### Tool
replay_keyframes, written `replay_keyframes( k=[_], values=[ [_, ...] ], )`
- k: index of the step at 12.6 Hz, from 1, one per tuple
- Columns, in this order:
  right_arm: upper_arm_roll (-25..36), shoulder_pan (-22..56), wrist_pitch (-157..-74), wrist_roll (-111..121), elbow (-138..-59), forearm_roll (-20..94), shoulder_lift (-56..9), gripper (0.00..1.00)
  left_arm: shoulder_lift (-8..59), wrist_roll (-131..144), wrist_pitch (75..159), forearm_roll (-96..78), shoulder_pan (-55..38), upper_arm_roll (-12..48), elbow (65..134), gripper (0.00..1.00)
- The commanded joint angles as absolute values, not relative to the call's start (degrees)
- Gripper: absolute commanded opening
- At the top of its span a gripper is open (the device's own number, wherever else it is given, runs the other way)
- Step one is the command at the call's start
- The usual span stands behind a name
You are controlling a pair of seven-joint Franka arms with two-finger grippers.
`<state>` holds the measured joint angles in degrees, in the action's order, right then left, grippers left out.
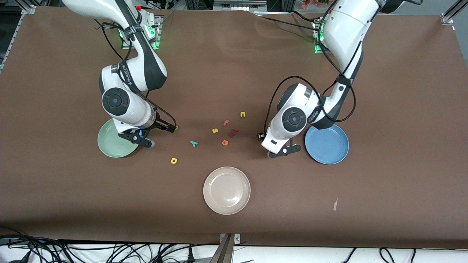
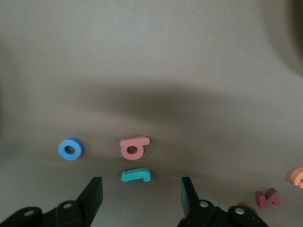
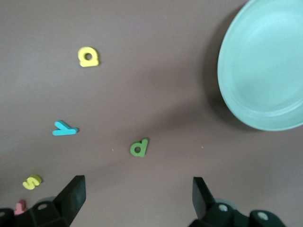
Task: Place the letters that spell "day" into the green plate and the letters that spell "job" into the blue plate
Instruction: 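Reach the right gripper to the green d while the left gripper reaches the teal letter, then grasp the green d with the right gripper while the left gripper lifts the teal letter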
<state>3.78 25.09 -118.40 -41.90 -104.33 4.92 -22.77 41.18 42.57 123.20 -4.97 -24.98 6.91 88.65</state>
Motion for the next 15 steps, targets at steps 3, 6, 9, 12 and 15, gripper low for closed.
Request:
replay_keyframes(
  k=[3, 6, 9, 12, 15],
  values=[
    [1.7, 25.1, -132.2, -49.4, -117.0, 5.6, -19.0, 1.00, 40.8, 43.1, 131.2, -2.5, -27.3, 6.2, 95.9, 0.76],
    [1.1, 25.0, -136.3, -49.6, -119.5, 5.6, -19.6, 1.00, 40.3, 43.8, 131.1, -0.3, -27.5, 6.2, 97.5, 0.75],
    [1.1, 25.0, -143.2, -50.7, -122.9, 6.9, -20.0, 1.00, 40.4, 43.7, 131.5, 1.0, -27.4, 6.2, 97.4, 0.66],
    [0.6, 25.0, -147.7, -50.6, -124.0, 6.9, -22.5, 1.00, 40.5, 43.7, 131.9, 1.0, -27.3, 6.2, 97.4, 0.54],
    [0.4, 25.0, -147.7, -49.9, -123.9, 6.9, -23.8, 1.00, 40.3, 43.9, 131.8, 0.9, -27.1, 6.3, 97.4, 0.08]
  ],
)
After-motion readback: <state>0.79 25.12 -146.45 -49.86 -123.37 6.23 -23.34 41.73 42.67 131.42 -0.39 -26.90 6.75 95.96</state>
